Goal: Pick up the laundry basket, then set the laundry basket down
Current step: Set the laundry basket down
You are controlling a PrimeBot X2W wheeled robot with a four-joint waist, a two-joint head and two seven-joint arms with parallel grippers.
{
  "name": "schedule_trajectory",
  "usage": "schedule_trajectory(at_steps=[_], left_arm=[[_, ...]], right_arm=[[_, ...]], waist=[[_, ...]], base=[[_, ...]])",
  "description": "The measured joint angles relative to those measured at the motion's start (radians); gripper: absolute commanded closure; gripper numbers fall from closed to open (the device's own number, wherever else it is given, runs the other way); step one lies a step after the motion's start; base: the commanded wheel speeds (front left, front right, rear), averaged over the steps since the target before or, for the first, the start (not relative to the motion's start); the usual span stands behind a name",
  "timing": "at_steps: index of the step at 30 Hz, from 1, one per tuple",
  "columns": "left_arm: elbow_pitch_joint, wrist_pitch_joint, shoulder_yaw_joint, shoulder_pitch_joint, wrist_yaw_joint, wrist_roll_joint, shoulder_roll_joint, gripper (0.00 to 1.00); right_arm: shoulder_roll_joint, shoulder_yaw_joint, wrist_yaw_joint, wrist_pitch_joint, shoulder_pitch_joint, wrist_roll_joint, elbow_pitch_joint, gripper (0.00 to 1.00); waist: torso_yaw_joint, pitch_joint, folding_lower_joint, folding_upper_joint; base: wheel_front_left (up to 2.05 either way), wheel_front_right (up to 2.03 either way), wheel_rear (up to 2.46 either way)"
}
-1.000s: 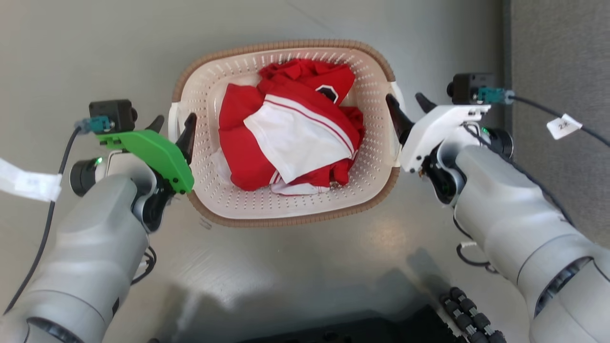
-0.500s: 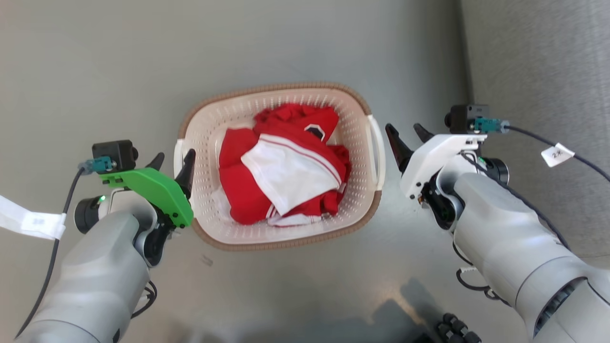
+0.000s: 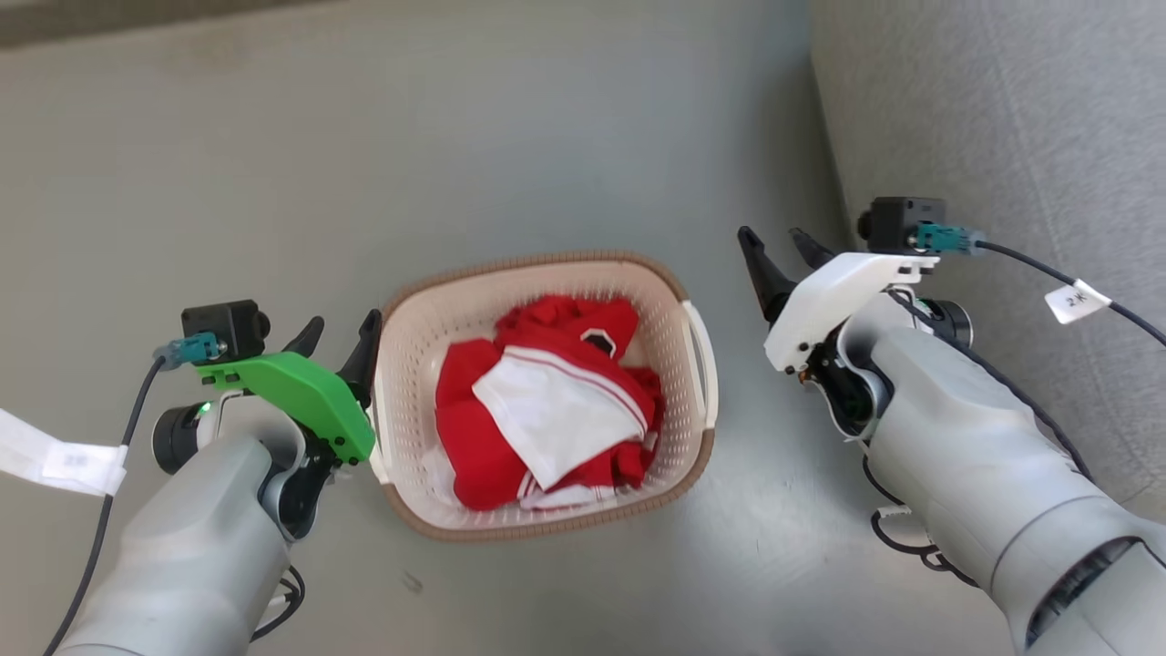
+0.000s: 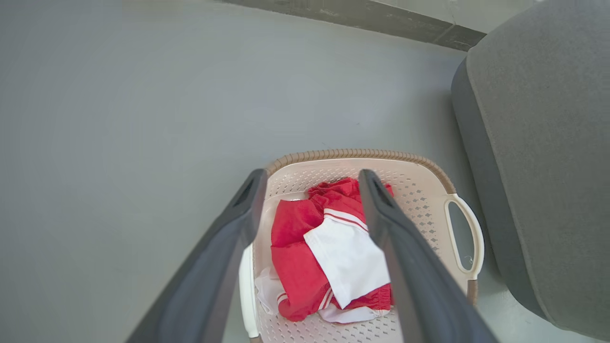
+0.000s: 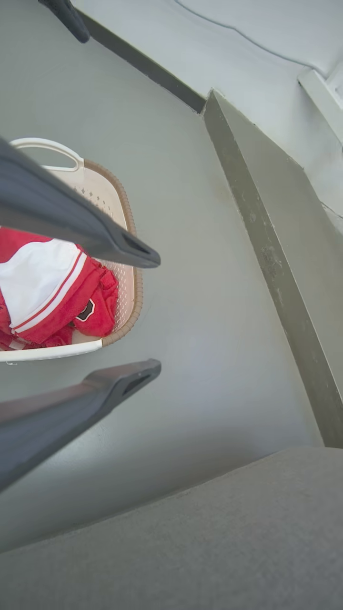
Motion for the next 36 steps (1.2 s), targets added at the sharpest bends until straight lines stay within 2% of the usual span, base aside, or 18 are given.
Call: schedule_trajectory(at_steps=[4, 11, 21, 26, 32, 36], left_arm=[[-0.026, 0.000, 0.021, 0.018, 0.000, 0.006, 0.009, 0.00], [-0.102, 0.000, 0.160, 0.029, 0.000, 0.052, 0.037, 0.00], [-0.194, 0.000, 0.268, 0.148, 0.003, 0.179, 0.044, 0.00], [-0.283, 0.000, 0.363, 0.198, 0.034, 0.239, 0.046, 0.00], [-0.444, -0.003, 0.494, 0.272, 0.064, 0.354, 0.061, 0.00], [-0.526, -0.003, 0.557, 0.324, 0.079, 0.411, 0.056, 0.00]], right_arm=[[-0.024, -0.049, -0.011, 0.000, 0.029, -0.024, -0.036, 0.00], [-0.049, -0.123, -0.034, 0.000, 0.098, -0.080, -0.119, 0.00], [-0.094, -0.229, -0.054, 0.000, 0.188, -0.220, -0.312, 0.00], [-0.139, -0.309, -0.090, -0.002, 0.270, -0.282, -0.417, 0.00], [-0.140, -0.398, -0.122, -0.004, 0.342, -0.381, -0.599, 0.00], [-0.147, -0.435, -0.132, -0.005, 0.404, -0.429, -0.666, 0.00]], waist=[[0.002, -0.057, 0.0000, 0.0000], [0.009, -0.159, 0.0000, 0.0000], [0.016, -0.303, 0.0000, 0.0000], [0.021, -0.368, 0.0000, 0.0000], [0.029, -0.419, 0.0000, 0.0000], [0.035, -0.430, -0.0001, 0.0000]], base=[[0.00, 0.00, 0.00], [0.00, 0.00, 0.00], [0.00, 0.00, 0.00], [0.00, 0.00, 0.00], [0.00, 0.00, 0.00], [0.00, 0.00, 0.00]])
